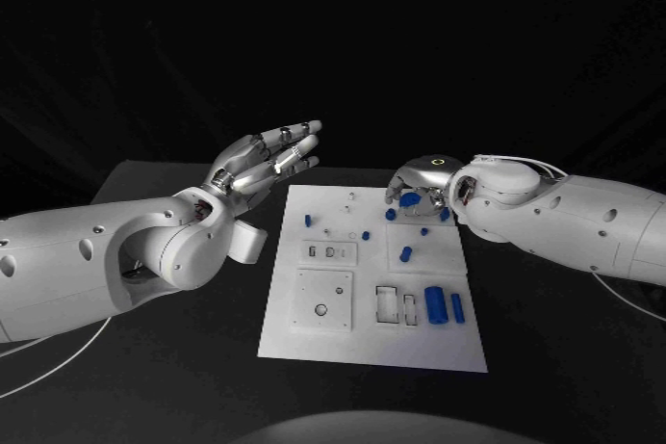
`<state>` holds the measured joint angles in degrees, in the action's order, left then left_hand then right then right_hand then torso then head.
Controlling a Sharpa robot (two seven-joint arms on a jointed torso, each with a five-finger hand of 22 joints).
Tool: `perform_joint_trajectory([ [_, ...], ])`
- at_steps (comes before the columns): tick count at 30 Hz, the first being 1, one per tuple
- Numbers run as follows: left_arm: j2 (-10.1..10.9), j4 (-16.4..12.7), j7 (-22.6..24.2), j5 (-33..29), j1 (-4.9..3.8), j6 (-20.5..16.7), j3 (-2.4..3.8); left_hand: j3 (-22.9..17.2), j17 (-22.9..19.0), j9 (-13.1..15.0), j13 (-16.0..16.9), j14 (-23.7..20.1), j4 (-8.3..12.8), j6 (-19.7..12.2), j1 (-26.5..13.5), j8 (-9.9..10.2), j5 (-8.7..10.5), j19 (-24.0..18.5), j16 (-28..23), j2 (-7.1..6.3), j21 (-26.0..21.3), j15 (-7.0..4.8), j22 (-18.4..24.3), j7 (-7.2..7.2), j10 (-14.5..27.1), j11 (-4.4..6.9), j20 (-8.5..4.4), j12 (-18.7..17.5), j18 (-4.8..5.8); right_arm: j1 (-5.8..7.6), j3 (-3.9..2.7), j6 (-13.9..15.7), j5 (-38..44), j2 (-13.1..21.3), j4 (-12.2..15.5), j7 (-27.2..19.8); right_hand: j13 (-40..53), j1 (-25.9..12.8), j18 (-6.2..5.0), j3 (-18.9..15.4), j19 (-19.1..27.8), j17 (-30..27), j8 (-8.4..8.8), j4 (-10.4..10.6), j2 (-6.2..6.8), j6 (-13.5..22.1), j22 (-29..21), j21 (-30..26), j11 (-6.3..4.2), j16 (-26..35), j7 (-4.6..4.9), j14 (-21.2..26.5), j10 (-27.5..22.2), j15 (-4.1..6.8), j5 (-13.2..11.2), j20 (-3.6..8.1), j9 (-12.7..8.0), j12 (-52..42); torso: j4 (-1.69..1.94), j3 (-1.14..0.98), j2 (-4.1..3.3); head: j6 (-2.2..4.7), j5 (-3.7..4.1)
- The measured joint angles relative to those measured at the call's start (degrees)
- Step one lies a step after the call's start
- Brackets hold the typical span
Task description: Assemble the parts on the task board
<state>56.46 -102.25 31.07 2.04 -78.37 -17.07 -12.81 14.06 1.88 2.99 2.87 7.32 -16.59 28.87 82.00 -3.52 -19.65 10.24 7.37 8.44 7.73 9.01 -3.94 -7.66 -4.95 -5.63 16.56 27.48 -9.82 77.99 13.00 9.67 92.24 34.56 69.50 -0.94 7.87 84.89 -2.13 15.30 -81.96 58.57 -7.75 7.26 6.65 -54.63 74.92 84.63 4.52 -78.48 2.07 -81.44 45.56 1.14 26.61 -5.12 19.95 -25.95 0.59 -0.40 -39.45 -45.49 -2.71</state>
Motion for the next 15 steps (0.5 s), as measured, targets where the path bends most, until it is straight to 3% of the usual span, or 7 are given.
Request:
perform_joint_trajectory([
  [8, 0.13, -0.04, -0.14, 0.01, 0.0, 0.04, 0.0, 0.0, 0.0, 0.0, 0.0, 0.0, 0.0, 0.0, 0.0, 0.0, -0.2, 0.0, 0.0, 0.0, 0.05, 0.0, 0.0, 0.0, -0.19, -0.19, 0.0, 0.0, 0.0, -0.14, 0.0, 0.25, 0.02, -0.51, -0.81, -0.25, 0.94, -1.3, 0.0, 0.55, 0.2, 0.0, 0.0, -0.55, 0.09, 0.19, -0.01, 0.0, 0.21, 0.0, 0.19, 0.34, -0.2, 0.07, -4.34, -0.2, 1.38, -1.03, -0.03, -0.03, 0.01, -0.26, 0.08],
  [15, 0.1, 0.01, -0.22, 0.01, 0.0, 0.06, 0.0, 0.0, 0.0, -0.01, 0.0, 0.0, 0.0, 0.2, 0.47, -0.21, -0.2, 0.0, 0.0, 0.01, 0.05, 0.0, 0.0, -0.2, -0.19, -0.19, 0.0, 0.0, 0.0, -0.42, -0.02, 0.32, 0.02, -1.05, -1.36, -0.57, 1.4, -2.12, -0.01, 0.62, 0.2, 0.0, 0.0, -0.62, -0.16, 0.81, -0.01, 0.0, 0.2, 0.0, -0.04, 0.4, -0.2, 0.0, -6.57, -0.2, 1.96, -1.48, -0.05, -0.04, 0.01, -0.35, 0.18],
])
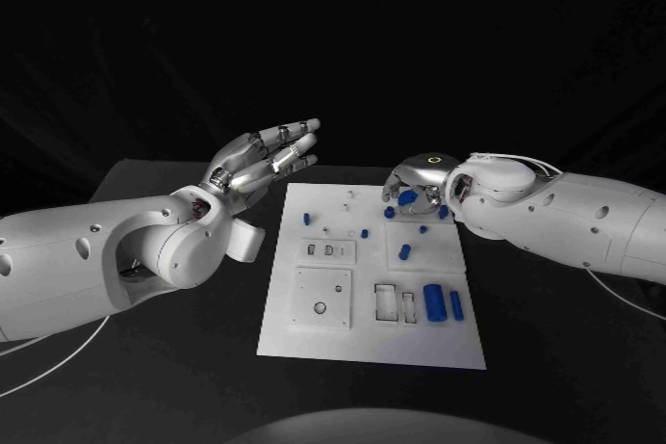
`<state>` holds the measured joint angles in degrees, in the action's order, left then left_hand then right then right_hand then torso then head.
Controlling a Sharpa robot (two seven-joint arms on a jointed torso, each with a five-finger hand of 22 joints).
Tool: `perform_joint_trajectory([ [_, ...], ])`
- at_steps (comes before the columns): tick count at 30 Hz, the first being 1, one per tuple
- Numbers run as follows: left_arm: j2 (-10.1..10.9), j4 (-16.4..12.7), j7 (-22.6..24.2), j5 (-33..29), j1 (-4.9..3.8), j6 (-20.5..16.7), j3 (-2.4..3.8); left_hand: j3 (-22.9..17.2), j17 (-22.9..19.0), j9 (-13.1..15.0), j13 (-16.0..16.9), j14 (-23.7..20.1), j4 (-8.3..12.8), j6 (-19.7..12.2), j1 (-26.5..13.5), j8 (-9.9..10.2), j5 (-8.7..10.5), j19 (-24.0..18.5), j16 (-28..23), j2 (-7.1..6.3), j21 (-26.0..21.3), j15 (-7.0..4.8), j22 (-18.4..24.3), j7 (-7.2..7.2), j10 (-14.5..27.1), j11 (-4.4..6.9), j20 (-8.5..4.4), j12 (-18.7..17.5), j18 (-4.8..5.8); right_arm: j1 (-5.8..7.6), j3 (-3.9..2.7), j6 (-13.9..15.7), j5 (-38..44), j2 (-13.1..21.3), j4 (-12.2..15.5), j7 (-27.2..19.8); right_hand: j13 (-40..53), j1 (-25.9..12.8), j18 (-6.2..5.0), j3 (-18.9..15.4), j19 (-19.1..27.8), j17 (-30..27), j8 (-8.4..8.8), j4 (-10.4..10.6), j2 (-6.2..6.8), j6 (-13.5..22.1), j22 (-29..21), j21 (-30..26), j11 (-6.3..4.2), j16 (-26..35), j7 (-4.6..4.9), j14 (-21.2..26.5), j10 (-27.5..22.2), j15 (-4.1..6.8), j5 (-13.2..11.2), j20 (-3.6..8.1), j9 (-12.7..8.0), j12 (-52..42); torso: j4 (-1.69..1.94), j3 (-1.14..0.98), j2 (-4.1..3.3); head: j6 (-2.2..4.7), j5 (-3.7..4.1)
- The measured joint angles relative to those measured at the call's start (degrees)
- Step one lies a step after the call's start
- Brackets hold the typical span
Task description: Assemble the parts on the task board
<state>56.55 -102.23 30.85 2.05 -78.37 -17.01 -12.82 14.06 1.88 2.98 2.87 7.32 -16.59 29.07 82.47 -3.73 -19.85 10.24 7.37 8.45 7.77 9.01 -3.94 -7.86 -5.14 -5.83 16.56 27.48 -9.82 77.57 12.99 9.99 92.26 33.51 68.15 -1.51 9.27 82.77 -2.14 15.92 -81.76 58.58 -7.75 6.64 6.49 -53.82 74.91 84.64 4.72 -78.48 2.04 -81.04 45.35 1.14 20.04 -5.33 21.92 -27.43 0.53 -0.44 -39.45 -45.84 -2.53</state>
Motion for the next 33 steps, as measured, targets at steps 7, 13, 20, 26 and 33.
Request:
perform_joint_trajectory([
  [7, 0.0, 0.05, -0.04, 0.0, 0.0, 0.02, 0.0, 0.0, 0.0, 0.05, 0.0, 0.0, 0.0, 0.0, 0.0, 0.0, 0.0, 0.0, 0.0, 0.0, 0.0, 0.0, 0.0, 0.0, 0.0, 0.0, 0.0, 0.0, 0.01, -0.34, 0.0, 0.13, 0.0, -0.56, -0.69, -0.37, 0.56, -0.95, 0.0, 0.0, 0.0, 0.14, 0.9, 0.0, 0.05, 1.81, 0.0, 0.0, -0.17, 0.0, 0.2, 0.0, -0.17, 0.0, -2.53, 0.0, 0.14, -0.67, -0.01, -0.01, 0.0, -0.13, 0.04],
  [13, 0.02, 0.1, -0.07, 0.01, 0.0, 0.03, -0.01, 0.0, 0.0, 0.05, 0.0, 0.21, 0.0, 0.0, 0.0, 0.0, 0.0, 0.0, 0.23, 0.0, 0.0, 0.21, 0.0, 0.0, 0.21, -0.2, 0.0, 0.0, 0.0, -0.48, 0.0, 0.21, 0.0, -0.95, -1.1, -0.59, 0.85, -1.05, 0.0, 0.4, 0.0, 0.14, 1.56, -0.4, 0.15, 2.09, 0.04, -0.07, -0.17, 0.0, 0.46, 0.0, -0.17, 0.0, -1.73, 0.0, -0.09, -0.89, -0.01, -0.02, 0.02, -0.24, 0.12],
  [20, 0.03, 0.13, -0.1, 0.01, 0.0, 0.05, -0.01, 0.0, 0.0, 0.04, 0.0, 0.21, 0.0, 0.0, 0.0, 0.0, 0.0, 0.0, 0.27, 0.0, 0.0, 0.21, 0.0, 0.0, 0.22, -0.21, 0.0, 0.0, 0.0, -0.71, 0.0, 0.22, 0.0, -1.32, -1.52, -0.75, 1.13, -1.05, 0.0, 2.12, 0.0, -0.57, 1.86, -1.17, 0.15, 1.98, 0.04, -0.49, -0.17, 0.0, 0.98, 0.32, -0.17, 0.09, 3.07, 0.0, -0.34, -0.96, -0.01, -0.02, 0.03, -0.43, 0.12],
  [26, 0.02, 0.21, -0.13, 0.02, 0.0, 0.09, -0.01, 0.0, 0.0, 0.04, -0.01, 0.21, 0.0, -0.01, 0.0, 0.0, -0.23, 0.0, 0.27, 0.0, -0.01, 0.21, 0.0, 0.0, 0.22, -0.21, 0.0, 0.16, 0.0, -1.12, -0.01, 0.19, 0.0, -1.75, -2.13, -0.8, 1.16, -1.05, -0.01, 2.7, 0.27, -0.98, 1.86, -1.28, 0.16, 1.55, 0.04, -0.51, -0.26, 0.22, 1.4, 0.43, -0.25, 0.02, 4.43, 0.15, -0.37, -0.95, -0.04, -0.02, 0.03, -0.58, 0.12],
  [33, 0.01, 0.31, -0.15, 0.03, 0.01, 0.18, -0.02, 0.0, 0.0, 0.03, -0.01, 0.21, 0.0, -0.01, 0.0, 0.0, -0.23, 0.0, 0.27, 0.0, -0.01, 0.21, 0.0, 0.01, 0.22, -0.21, 0.0, 0.27, 0.0, -1.44, -0.01, 0.13, 0.0, -1.99, -2.44, -0.8, 1.19, -1.05, -0.01, 2.92, 0.42, -1.36, 1.86, -1.51, 0.16, 0.92, 0.03, -0.77, -0.33, 0.46, 1.56, 0.81, -0.32, -0.01, 4.71, 0.0, -0.37, -0.95, -0.04, -0.02, 0.03, -0.69, 0.16],
])
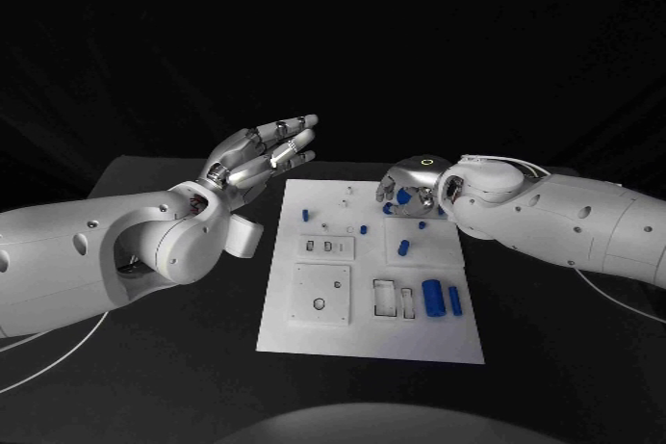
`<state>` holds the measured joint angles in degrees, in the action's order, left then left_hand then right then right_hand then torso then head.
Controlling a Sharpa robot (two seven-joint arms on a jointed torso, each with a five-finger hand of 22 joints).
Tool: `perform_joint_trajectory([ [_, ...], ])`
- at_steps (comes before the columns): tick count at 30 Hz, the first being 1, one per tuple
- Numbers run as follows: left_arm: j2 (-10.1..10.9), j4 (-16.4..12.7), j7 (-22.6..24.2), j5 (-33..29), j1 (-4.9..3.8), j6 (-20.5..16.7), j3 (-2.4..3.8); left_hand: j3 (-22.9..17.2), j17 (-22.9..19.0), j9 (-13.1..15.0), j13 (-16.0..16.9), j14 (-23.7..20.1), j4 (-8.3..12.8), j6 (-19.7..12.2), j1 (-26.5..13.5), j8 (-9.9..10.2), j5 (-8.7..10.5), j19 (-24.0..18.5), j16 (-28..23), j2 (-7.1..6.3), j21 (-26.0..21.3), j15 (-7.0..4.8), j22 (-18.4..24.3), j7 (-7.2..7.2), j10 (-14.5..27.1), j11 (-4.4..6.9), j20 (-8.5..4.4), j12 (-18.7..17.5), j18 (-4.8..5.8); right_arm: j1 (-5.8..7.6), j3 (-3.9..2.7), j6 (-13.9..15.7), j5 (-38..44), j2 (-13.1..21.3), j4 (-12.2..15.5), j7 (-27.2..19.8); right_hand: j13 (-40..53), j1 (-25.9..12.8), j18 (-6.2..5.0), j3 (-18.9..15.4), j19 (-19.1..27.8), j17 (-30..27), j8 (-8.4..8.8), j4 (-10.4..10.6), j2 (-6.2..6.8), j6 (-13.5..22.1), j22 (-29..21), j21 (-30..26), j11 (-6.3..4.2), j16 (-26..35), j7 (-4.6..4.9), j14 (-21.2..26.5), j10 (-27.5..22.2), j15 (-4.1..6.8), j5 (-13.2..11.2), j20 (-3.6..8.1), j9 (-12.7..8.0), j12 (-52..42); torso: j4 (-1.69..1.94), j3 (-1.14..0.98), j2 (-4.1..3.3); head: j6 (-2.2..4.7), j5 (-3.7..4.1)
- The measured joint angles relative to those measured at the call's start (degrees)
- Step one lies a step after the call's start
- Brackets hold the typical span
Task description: Assemble the parts on the task board
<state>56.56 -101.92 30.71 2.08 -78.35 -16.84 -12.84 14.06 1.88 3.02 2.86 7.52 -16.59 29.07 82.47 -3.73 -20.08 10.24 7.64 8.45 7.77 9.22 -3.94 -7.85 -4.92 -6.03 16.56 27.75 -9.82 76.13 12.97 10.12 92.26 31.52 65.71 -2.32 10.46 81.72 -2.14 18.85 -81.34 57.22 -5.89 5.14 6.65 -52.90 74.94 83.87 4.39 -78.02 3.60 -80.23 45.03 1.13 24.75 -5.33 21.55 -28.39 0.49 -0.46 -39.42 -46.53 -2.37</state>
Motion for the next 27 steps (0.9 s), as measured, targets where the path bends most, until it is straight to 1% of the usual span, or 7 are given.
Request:
perform_joint_trajectory([
  [6, -0.01, 0.05, -0.02, 0.0, 0.0, 0.06, 0.0, 0.0, 0.0, 0.0, 0.0, 0.0, 0.0, 0.22, 0.0, 0.0, 0.0, 0.0, 0.0, 0.0, 0.0, 0.0, 0.0, -0.22, 0.0, 0.0, 0.0, 0.0, 0.0, -0.08, 0.0, -0.12, 0.0, -0.02, -0.1, 0.05, 0.0, -0.22, 0.0, 0.15, 0.2, -0.03, 0.0, -0.15, 0.22, 0.0, 0.0, 0.0, 0.0, 0.0, 0.0, 0.0, 0.0, 0.0, 0.0, 0.21, 0.06, 0.0, -0.01, 0.01, 0.0, -0.08, 0.07],
  [9, -0.02, 0.06, -0.03, 0.0, 0.0, 0.09, 0.0, 0.0, 0.0, -0.01, 0.0, 0.0, 0.0, 0.22, 0.0, 0.0, 0.0, 0.0, 0.0, 0.0, 0.0, 0.0, 0.0, -0.22, 0.0, 0.0, 0.0, 0.0, 0.0, -0.11, -0.01, -0.19, 0.0, -0.03, -0.17, 0.09, 0.07, -0.22, 0.0, 0.17, 0.2, -0.23, 0.0, -0.17, 0.22, -0.22, -0.01, 0.0, 0.0, 0.0, 0.22, 0.0, 0.0, 0.0, 0.0, 0.21, 0.09, 0.0, -0.01, 0.0, 0.0, -0.09, 0.08],
  [11, -0.02, 0.07, -0.04, 0.01, 0.0, 0.11, 0.0, 0.0, 0.0, 0.0, 0.0, 0.0, 0.0, 0.22, 0.02, 0.0, 0.0, 0.11, 0.0, 0.02, 0.0, 0.0, 0.0, -0.22, -0.12, -0.12, 0.11, 0.0, 0.01, -0.14, -0.01, -0.24, 0.0, -0.05, -0.23, 0.12, 0.16, -0.22, 0.0, 0.56, 0.2, -0.25, 0.0, -0.56, 0.22, -0.66, -0.01, -0.05, 0.0, 0.0, 0.66, 0.21, 0.0, 0.21, 0.0, 0.21, 0.18, 0.0, -0.01, 0.0, 0.0, -0.09, 0.08],
  [16, 0.0, 0.07, -0.09, 0.01, 0.01, 0.17, -0.01, 0.0, 0.0, 0.05, 0.0, 0.0, 0.0, 0.64, 0.22, 0.0, 0.0, 0.21, 0.0, 0.22, 0.22, 0.0, 0.0, -0.22, -0.21, -0.21, 0.21, 0.0, 0.01, -0.23, -0.01, -0.34, 0.0, -0.08, -0.36, 0.17, 0.25, -0.22, 0.01, 1.17, 0.32, -0.36, -0.31, -1.17, 0.22, -1.44, -0.01, -0.21, -0.34, 0.21, 1.44, 0.21, 0.35, 0.21, 0.43, 0.32, 0.48, 0.0, -0.03, -0.01, 0.03, 0.02, 0.01],
  [20, 0.02, 0.09, -0.16, 0.01, 0.01, 0.21, -0.01, 0.0, 0.0, 0.04, 0.03, 0.0, 0.0, 0.64, 0.41, -0.24, -0.43, 0.21, 0.22, 0.41, 0.22, 0.0, 0.0, -0.22, -0.34, -0.33, 0.21, 0.22, 0.01, -0.25, -0.01, -0.39, 0.0, -0.1, -0.46, 0.21, 0.25, -0.22, 0.01, 1.5, 0.41, -0.37, -0.52, -1.5, 0.22, -1.44, -0.02, -0.21, -0.51, 0.21, 1.44, 0.41, 0.53, 0.42, 1.11, 0.41, 0.67, 0.0, -0.06, -0.05, 0.05, 0.1, -0.02],
  [21, 0.02, 0.11, -0.18, 0.01, 0.01, 0.23, -0.02, 0.0, 0.0, 0.04, 0.04, 0.0, 0.0, 0.75, 0.57, -0.24, -0.43, 0.21, 0.23, 0.53, 0.22, 0.0, 0.0, -0.34, -0.43, -0.42, 0.21, 0.37, 0.01, -0.26, -0.01, -0.41, 0.0, -0.11, -0.48, 0.22, 0.25, -0.22, 0.01, 1.66, 0.4, -0.46, -0.52, -1.66, 0.22, -1.65, -0.02, -0.21, -0.51, 0.21, 1.65, 0.41, 0.53, 0.42, 1.23, 0.41, 0.7, 0.0, -0.06, -0.05, 0.05, 0.12, -0.02],
  [27, -0.05, 0.2, -0.29, 0.01, 0.01, 0.32, -0.03, 0.0, 0.0, 0.04, 0.05, 0.0, 0.0, 0.84, 0.9, -0.24, -0.79, 0.21, 0.23, 0.29, 0.22, 0.0, 0.0, -0.42, -0.42, -0.42, 0.21, 0.4, 0.0, -0.39, -0.01, -0.5, 0.0, -0.21, -0.68, 0.26, 0.3, -0.22, 0.0, 1.73, 0.4, -0.61, -0.75, -1.73, 0.22, -1.64, -0.02, -0.21, -0.72, 0.21, 1.64, 0.41, 0.73, 0.42, 1.55, 0.41, 0.88, -0.22, -0.08, -0.05, 0.05, 0.24, 0.12],
])
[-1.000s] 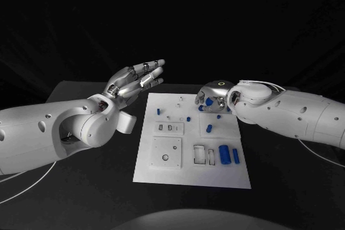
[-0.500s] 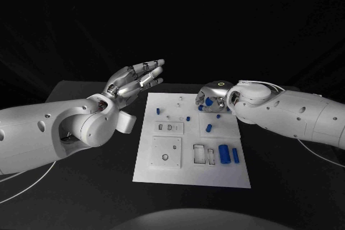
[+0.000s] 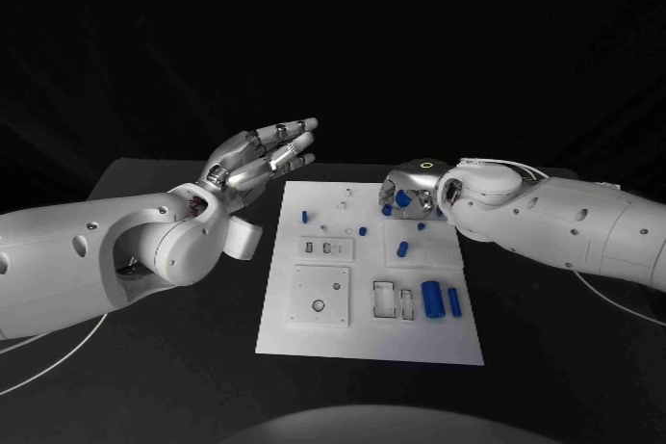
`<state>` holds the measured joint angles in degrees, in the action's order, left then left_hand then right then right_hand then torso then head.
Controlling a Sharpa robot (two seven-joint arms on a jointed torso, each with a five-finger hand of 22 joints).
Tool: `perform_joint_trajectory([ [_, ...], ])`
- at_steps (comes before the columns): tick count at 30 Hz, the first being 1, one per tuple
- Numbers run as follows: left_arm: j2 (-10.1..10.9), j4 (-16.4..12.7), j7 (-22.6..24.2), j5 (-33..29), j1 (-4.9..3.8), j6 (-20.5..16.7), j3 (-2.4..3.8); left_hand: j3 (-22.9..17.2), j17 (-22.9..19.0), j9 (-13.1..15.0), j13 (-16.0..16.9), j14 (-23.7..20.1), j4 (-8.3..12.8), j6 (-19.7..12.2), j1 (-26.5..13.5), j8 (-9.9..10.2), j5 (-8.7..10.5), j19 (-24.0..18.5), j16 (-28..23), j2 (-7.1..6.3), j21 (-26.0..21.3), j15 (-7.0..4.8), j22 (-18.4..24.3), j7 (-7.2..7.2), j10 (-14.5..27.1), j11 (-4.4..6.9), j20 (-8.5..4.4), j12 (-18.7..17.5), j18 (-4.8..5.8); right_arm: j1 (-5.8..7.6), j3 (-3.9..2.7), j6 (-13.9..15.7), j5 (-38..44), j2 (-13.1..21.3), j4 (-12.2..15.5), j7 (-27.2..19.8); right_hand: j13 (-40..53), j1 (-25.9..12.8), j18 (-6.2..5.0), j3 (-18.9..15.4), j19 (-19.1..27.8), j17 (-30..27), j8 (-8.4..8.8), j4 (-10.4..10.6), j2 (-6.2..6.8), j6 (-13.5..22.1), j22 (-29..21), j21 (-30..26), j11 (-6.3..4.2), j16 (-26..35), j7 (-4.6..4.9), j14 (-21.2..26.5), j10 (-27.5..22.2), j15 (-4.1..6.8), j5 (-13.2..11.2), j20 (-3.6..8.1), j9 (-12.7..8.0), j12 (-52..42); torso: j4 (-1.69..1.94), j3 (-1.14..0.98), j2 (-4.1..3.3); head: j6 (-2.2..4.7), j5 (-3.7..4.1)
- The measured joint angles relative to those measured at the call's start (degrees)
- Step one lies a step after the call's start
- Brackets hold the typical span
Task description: Assemble the parts on the task board
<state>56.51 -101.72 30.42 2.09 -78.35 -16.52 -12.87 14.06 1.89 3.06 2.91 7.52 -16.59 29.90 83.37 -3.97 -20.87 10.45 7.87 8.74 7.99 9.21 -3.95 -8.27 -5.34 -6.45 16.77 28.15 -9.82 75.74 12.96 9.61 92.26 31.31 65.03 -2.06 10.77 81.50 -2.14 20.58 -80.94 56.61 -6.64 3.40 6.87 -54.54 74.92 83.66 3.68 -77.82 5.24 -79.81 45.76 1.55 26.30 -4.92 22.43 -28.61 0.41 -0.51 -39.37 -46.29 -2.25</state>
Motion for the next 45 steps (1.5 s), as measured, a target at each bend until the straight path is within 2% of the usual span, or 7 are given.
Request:
perform_joint_trajectory([
  [9, -0.06, 0.07, -0.18, 0.0, 0.0, 0.16, -0.01, 0.0, 0.0, 0.05, -0.01, 0.0, 0.0, 0.3, 0.23, 0.0, -0.07, 0.0, 0.0, 0.23, 0.0, 0.0, 0.0, -0.3, -0.2, -0.2, 0.0, 0.27, 0.0, -0.53, 0.0, -0.06, 0.0, -0.29, -0.64, 0.07, 0.0, 0.0, 0.0, 0.08, 0.41, -0.71, 0.0, -0.08, 0.0, -0.18, -0.01, -0.25, 0.17, 0.45, -0.18, 0.21, 0.17, 0.21, -0.03, -0.01, 0.16, 0.0, 0.01, 0.0, -0.02, -0.16, -0.01],
  [21, -0.09, 0.19, -0.4, 0.0, 0.02, 0.35, -0.04, 0.0, 0.0, 0.13, 0.04, 0.0, 0.0, 1.18, 0.23, -0.25, -0.31, 0.0, 0.0, 0.23, 0.0, 0.0, 0.0, -0.46, -0.2, -0.61, 0.0, 0.27, 0.0, -0.78, 0.0, -0.05, 0.0, -0.76, -1.07, 0.11, 0.08, 0.0, 0.0, 0.32, 0.41, -0.88, -0.26, -0.32, 0.0, -0.55, -0.02, -0.45, -0.1, 0.45, -0.14, 0.41, 1.18, 0.0, -1.9, -0.01, 0.63, 0.0, 0.03, 0.01, -0.03, -0.51, -0.1],
  [32, 0.09, 0.11, -0.55, 0.01, 0.02, 0.4, -0.05, 0.0, 0.0, 0.19, 0.03, 0.0, 0.0, 1.46, 0.53, -0.45, -0.31, 0.0, 0.26, 0.53, 0.0, 0.0, 0.0, -0.64, -0.4, -0.81, 0.0, 0.5, 0.0, -0.8, -0.03, 0.66, 0.0, -0.72, -1.11, 0.11, 0.21, 0.71, 0.0, 1.11, 0.36, -0.59, -1.95, -1.13, -0.69, -3.08, -0.02, -0.45, -0.49, 0.45, 0.21, 0.18, 4.67, 0.23, -2.56, 0.04, 1.79, -0.91, 0.03, 0.02, -0.03, -0.73, -0.35],
  [40, 0.49, -0.09, -0.65, 0.01, 0.02, 0.39, -0.05, 0.0, 0.0, 0.19, 0.03, 0.0, 0.0, 1.53, 0.53, -0.44, -0.31, 0.0, 0.32, 0.53, 0.0, 0.0, 0.0, -0.71, -0.4, -0.81, 0.0, 0.5, 0.0, -0.69, -0.06, 2.22, 0.0, -0.05, -0.22, -0.02, 0.28, 1.0, 0.0, 0.8, 0.08, -0.66, -2.7, -1.56, -0.99, -4.26, 0.03, -0.45, 0.5, 0.67, 0.64, -0.02, 6.46, 0.43, -2.94, 0.33, 2.52, -1.27, 0.02, 0.03, -0.01, -0.8, -0.68],
  [45, 0.68, -0.25, -0.69, 0.01, 0.02, 0.38, -0.05, 0.0, 0.0, 0.19, 0.09, 0.0, 0.0, 1.73, 0.53, -0.44, -0.31, 0.0, 0.32, 0.53, 0.0, 0.0, 0.0, -0.51, -0.4, -0.81, 0.0, 0.82, 0.0, 0.34, -0.19, 2.85, 0.0, 0.4, 1.25, -0.02, 0.29, 0.98, -0.01, 0.77, 0.08, -1.18, -2.78, -1.59, -1.15, -4.34, 0.02, -0.45, 0.52, 0.79, 0.57, -0.02, 6.67, 0.42, -3.38, 0.33, 2.77, -1.26, 0.02, 0.03, -0.01, -0.75, -0.85],
])
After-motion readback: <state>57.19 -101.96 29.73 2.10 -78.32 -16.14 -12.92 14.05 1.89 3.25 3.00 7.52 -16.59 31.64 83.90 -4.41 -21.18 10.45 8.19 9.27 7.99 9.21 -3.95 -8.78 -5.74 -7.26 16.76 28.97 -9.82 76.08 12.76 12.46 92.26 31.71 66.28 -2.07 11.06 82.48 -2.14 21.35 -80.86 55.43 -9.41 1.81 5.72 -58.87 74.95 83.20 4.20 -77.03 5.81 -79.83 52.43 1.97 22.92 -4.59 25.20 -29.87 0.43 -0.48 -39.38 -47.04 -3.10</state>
